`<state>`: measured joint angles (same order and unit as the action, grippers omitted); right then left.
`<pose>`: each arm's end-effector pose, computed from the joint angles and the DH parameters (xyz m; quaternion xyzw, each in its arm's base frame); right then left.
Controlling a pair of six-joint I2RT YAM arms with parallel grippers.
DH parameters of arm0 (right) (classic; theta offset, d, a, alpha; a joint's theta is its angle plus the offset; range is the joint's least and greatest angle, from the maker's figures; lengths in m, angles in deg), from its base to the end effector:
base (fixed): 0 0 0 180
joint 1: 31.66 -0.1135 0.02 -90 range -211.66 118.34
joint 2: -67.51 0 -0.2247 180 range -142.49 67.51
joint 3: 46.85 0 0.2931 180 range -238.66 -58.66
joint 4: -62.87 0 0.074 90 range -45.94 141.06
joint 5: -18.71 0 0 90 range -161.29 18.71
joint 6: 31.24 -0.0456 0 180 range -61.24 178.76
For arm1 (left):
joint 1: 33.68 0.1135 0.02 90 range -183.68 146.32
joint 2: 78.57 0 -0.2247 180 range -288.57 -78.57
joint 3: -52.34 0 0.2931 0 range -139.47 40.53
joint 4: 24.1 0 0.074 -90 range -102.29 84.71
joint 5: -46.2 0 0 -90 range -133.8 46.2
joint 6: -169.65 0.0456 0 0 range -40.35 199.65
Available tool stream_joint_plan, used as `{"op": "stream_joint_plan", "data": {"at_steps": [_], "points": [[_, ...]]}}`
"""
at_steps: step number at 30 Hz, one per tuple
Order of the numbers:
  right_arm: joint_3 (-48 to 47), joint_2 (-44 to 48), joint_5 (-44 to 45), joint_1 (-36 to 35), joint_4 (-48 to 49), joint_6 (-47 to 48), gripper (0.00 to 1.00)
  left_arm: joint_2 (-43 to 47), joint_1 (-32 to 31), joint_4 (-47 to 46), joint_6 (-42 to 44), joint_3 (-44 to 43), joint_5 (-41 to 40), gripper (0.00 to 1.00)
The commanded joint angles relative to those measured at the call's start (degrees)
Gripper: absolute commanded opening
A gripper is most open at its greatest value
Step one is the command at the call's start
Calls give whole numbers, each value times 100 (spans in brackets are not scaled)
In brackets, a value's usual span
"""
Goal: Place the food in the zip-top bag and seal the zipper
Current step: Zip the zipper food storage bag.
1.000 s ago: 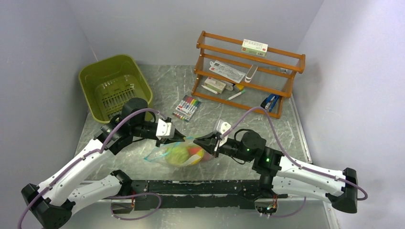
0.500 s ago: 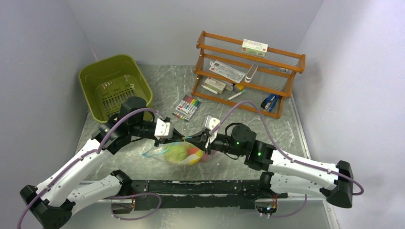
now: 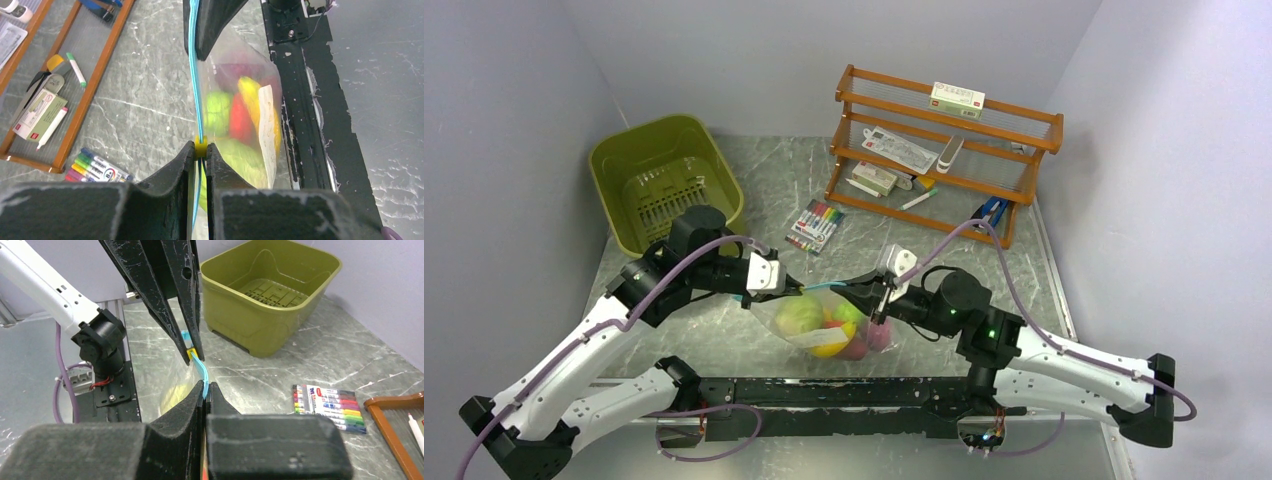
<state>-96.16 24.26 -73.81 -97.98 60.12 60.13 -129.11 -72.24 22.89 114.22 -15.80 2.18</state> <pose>0.1055 0.2455 0.3053 -0.3955 0.5610 0.4031 0.6053 0.1740 -0.1806 0.3237 0.6318 0.5209 -0.3532 0.4525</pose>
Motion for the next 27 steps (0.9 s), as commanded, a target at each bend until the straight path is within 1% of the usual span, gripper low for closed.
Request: {"op": "stream_joint_plan", "data": {"at_steps": [1, 9, 16, 21, 27], "points": [[76, 328, 178, 16, 184, 48, 0, 141, 29, 509, 187, 39, -477, 7], [-111, 637, 1017, 24, -502, 44, 0, 289, 33, 829, 270, 75, -1008, 7], [-76, 1026, 1580, 28, -882, -13, 0, 454, 33, 1077, 350, 124, -1395, 7], [-2, 1232, 1821, 30, -962, -81, 0, 471, 34, 1188, 369, 88, -1605, 7], [107, 1357, 2433, 26, -911, -230, 0, 528, 40, 1181, 271, 114, -1685, 7]]}}
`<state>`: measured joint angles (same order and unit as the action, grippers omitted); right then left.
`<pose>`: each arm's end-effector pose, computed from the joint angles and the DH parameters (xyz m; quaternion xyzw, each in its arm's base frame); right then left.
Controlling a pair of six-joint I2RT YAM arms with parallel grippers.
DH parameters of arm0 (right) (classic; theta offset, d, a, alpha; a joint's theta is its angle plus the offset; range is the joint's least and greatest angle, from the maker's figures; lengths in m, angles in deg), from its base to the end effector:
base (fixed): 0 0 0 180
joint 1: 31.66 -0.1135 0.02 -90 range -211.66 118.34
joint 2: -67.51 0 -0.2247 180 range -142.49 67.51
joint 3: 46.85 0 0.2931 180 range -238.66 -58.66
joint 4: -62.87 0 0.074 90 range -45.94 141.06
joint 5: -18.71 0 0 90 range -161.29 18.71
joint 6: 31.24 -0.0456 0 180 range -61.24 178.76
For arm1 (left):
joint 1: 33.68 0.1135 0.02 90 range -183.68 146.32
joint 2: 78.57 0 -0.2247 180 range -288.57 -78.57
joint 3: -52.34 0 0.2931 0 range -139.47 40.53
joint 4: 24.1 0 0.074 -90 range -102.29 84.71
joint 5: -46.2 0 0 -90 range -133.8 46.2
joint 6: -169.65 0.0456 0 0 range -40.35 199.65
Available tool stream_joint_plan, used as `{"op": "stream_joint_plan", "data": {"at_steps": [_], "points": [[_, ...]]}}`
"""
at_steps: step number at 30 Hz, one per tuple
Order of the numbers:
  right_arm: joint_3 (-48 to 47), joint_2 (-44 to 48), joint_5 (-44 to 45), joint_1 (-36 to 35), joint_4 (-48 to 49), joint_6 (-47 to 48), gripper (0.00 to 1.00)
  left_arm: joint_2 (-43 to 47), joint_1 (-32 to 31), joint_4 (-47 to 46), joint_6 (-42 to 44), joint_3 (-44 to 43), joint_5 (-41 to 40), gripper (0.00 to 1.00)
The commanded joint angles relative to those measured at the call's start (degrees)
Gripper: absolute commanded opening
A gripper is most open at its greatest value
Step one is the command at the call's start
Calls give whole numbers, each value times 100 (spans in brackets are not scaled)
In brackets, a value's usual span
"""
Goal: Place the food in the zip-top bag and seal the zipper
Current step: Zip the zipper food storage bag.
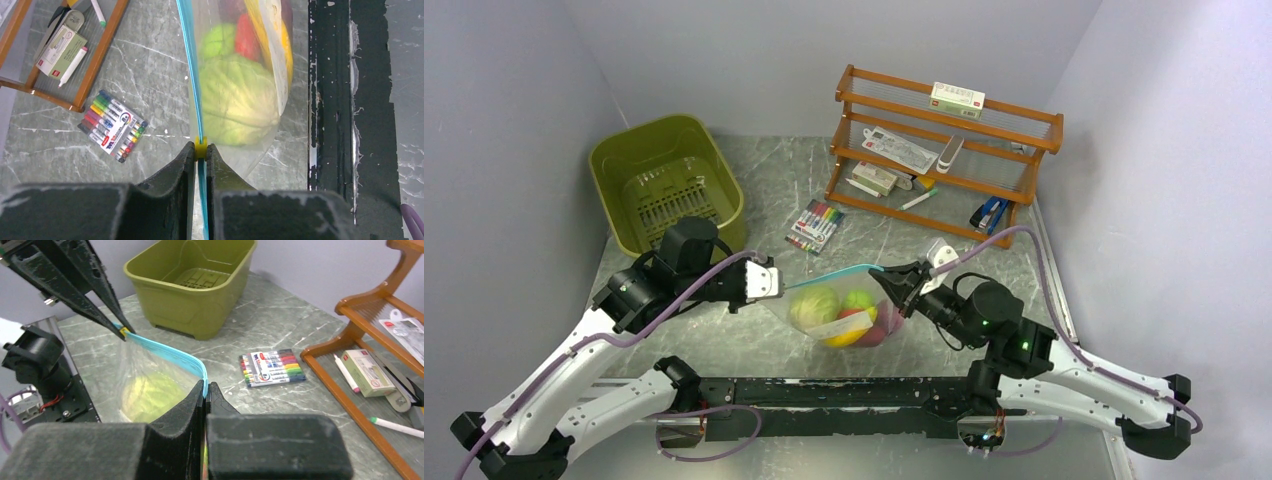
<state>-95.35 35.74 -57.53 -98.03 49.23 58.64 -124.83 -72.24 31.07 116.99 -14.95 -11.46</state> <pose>0.1012 0.2043 0.3226 -0.3003 0.6194 0.3262 0.6479 0.1657 -0.1633 0.3179 0.6247 0.5889 -0.2508 0.4472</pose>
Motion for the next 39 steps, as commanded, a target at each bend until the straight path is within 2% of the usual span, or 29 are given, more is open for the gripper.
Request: {"op": "stream_joint_plan", "data": {"at_steps": [1, 11, 18, 23, 27, 30, 32, 36, 39], "points": [[37, 259, 894, 33, 189, -89, 0, 100, 35, 391, -7, 27, -355, 7], [-55, 786, 1852, 34, -97, -169, 0, 90, 34, 659, -21, -80, -711, 7], [115, 1101, 2211, 33, -124, -223, 0, 161, 35, 640, -96, -15, -850, 7], [207, 844, 2156, 28, -86, -375, 0, 168, 33, -53, -364, 254, -425, 7], [-46, 357, 2685, 36, -244, -723, 0, 47, 35, -843, -567, 348, -302, 7], [-730, -283, 3169, 35, -1142, -1243, 0, -251, 34, -1297, -790, 153, -196, 7], [-988, -551, 3362, 35, -1688, -1562, 0, -518, 34, -1487, -911, 1, 184, 7], [-879, -327, 3506, 35, -2014, -1895, 0, -681, 27, -2351, -1187, 215, 892, 7], [-609, 141, 3624, 34, -1508, -1479, 0, -642, 31, -2935, -1350, 455, 524, 7]]}}
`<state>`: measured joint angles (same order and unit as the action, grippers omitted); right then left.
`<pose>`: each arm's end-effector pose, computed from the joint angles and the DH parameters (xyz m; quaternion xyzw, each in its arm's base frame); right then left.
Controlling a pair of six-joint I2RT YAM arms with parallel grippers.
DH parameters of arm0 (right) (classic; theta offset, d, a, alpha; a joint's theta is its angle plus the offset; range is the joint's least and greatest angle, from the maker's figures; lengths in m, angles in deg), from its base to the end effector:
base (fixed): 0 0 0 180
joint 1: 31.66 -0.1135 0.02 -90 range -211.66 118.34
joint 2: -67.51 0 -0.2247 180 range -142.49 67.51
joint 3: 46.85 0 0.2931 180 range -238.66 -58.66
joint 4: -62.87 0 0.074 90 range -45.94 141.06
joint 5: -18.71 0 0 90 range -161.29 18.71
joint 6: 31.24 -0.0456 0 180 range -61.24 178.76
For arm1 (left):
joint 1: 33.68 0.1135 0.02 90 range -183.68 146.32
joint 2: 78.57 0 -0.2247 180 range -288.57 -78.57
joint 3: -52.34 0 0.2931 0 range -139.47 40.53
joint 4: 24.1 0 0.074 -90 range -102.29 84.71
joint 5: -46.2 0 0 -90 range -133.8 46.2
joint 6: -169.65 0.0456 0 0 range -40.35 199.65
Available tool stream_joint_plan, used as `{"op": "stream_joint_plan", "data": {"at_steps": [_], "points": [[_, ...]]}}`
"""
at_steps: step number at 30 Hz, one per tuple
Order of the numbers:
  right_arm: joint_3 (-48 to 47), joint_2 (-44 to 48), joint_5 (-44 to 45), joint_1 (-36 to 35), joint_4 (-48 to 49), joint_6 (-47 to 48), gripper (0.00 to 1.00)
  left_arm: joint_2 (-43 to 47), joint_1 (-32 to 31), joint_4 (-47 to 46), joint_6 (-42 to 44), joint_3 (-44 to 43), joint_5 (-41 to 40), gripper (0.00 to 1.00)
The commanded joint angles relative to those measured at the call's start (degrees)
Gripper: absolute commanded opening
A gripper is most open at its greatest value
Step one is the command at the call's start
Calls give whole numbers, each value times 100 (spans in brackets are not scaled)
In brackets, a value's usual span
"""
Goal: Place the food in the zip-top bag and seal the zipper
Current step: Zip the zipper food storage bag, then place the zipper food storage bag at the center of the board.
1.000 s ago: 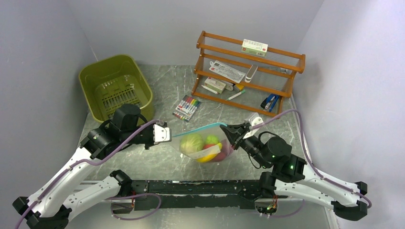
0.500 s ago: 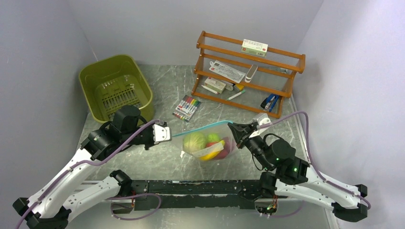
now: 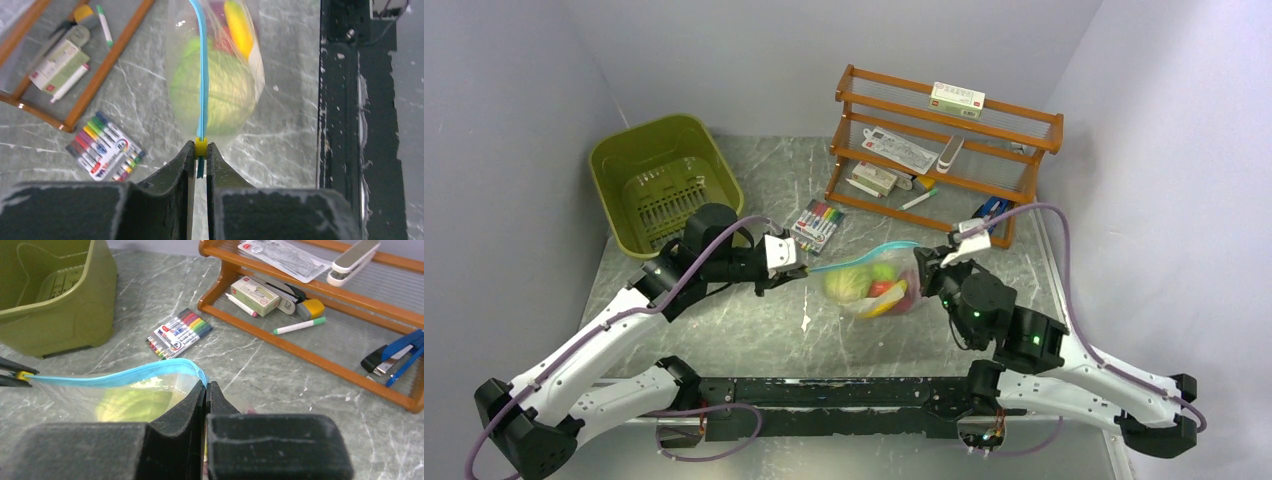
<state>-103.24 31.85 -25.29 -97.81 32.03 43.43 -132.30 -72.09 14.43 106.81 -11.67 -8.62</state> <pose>0.1172 0.1839 0.3297 -0.0762 0.7451 0.1587 0.6433 0.1980 -0.1905 0.2943 0.5734 0.6039 -0.3061 0.4614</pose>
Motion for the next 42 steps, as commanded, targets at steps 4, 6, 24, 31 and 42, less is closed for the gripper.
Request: {"op": "stream_joint_plan", "data": {"at_steps": [4, 6, 24, 31, 42], "points": [[133, 637, 422, 14, 561, 233, 0, -293, 18, -1225, -237, -342, 14, 7], [-360, 375, 507, 14, -199, -191, 0, -547, 18, -980, -249, -693, 294, 7], [-648, -726, -83, 76, -1005, -1414, 0, 83, 23, -2359, -3040, 1074, -422, 7], [-86, -2077, -2039, 2333, 563, -144, 0, -973, 70, -2431, -2929, 804, -1899, 7], [-620, -2989, -3093, 3287, 774, -177, 37, -1227, 238, -2476, -2916, 478, -2151, 99]]}}
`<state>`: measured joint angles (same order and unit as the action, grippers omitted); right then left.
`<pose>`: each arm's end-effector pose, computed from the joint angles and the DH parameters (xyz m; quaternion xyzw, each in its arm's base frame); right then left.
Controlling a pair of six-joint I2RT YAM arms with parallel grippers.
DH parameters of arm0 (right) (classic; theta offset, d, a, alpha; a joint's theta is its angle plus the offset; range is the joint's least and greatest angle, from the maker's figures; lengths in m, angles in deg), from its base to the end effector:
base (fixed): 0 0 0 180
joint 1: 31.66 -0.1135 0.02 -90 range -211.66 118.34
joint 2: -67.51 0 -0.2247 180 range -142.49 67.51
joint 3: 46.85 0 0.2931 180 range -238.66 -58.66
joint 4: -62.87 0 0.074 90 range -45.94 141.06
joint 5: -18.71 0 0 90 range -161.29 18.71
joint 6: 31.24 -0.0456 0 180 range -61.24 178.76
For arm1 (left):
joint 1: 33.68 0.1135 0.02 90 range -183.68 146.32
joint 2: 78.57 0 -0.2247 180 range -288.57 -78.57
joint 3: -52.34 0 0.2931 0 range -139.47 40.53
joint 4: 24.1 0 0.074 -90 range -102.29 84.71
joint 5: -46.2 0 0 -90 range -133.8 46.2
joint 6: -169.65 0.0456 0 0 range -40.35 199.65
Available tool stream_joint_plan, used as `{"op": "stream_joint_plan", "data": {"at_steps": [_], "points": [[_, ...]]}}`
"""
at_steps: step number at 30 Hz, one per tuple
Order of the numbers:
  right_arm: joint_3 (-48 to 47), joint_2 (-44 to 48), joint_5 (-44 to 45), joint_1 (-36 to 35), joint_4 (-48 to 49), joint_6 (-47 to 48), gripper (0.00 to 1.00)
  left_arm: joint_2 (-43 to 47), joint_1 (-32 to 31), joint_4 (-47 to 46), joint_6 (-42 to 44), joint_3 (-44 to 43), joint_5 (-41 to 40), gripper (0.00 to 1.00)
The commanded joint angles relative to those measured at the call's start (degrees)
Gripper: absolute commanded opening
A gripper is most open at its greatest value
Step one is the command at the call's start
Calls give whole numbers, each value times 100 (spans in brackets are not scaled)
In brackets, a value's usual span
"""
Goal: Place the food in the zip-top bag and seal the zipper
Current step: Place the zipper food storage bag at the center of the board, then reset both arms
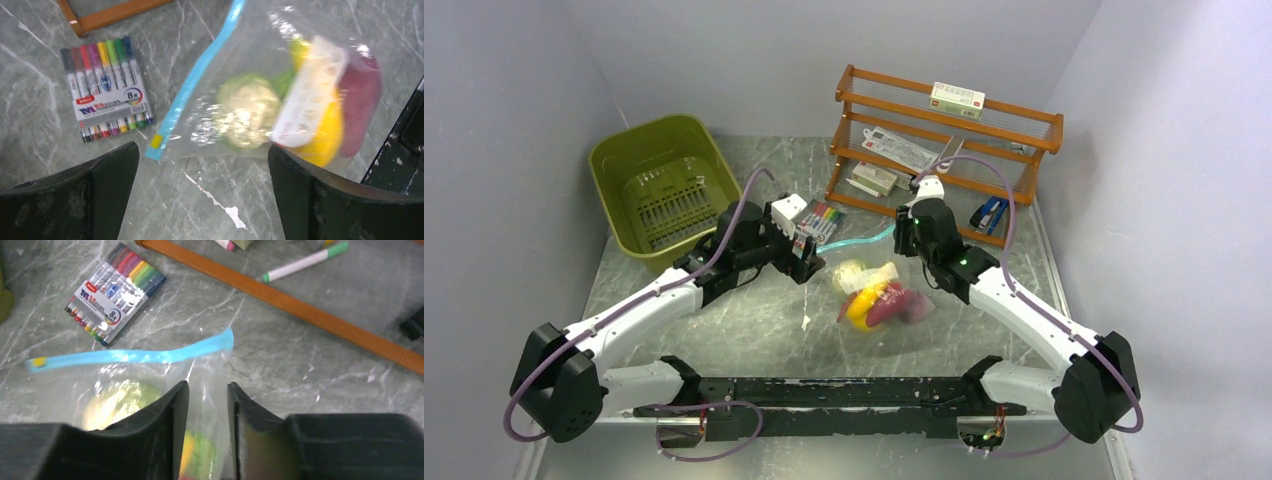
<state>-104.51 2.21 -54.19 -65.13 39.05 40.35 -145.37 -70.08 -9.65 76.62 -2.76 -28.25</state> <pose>0.2717 0.1636 0.2173 -0.0410 0.8647 0.0949 0.4915 0.2538 -0.2023 0.2086 0.3100 0.7850 -0.2848 0.4545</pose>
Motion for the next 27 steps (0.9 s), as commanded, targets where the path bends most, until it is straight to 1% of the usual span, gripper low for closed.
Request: {"op": "stream_joint_plan", "data": {"at_steps": [1, 3, 5, 9, 10, 11, 13, 17, 21, 23, 25, 27], "points": [[-594, -29, -223, 20, -24, 139, 44, 132, 33, 30, 123, -476, -197, 100], [-753, 18, -315, 17, -189, 134, 57, 273, 36, 224, 50, -593, -291, 100], [-860, 116, -415, 18, -304, 49, 69, 475, 33, 423, -143, -701, -568, 100], [-1020, 446, -545, 16, -525, -154, 95, 827, 29, 950, -647, -961, -1513, 100], [-1037, 609, -519, 16, -564, -265, 99, 918, 28, 1093, -800, -1048, -1777, 99], [-1072, 733, -377, 16, -629, -496, 100, 1010, 30, 1275, -952, -1149, -2090, 100], [-1111, 951, -56, 16, -811, -819, 100, 1170, 31, 1611, -1116, -1388, -2467, 100], [-1496, 1245, 385, 21, -1241, -977, 100, 1525, 28, 2121, -1461, -1761, -3195, 100], [-1919, 1303, 680, 16, -1857, -1192, 100, 1762, 33, 2582, -1705, -2040, -3910, 100], [-1956, 1335, 704, 16, -1957, -1261, 100, 1799, 28, 2804, -1744, -2187, -4240, 100], [-1858, 1409, 589, 20, -1919, -1275, 100, 1798, 29, 3015, -2066, -2312, -4549, 100], [-1736, 1504, 460, 17, -1853, -1330, 100, 1781, 32, 3195, -2135, -2417, -4707, 99]]}}
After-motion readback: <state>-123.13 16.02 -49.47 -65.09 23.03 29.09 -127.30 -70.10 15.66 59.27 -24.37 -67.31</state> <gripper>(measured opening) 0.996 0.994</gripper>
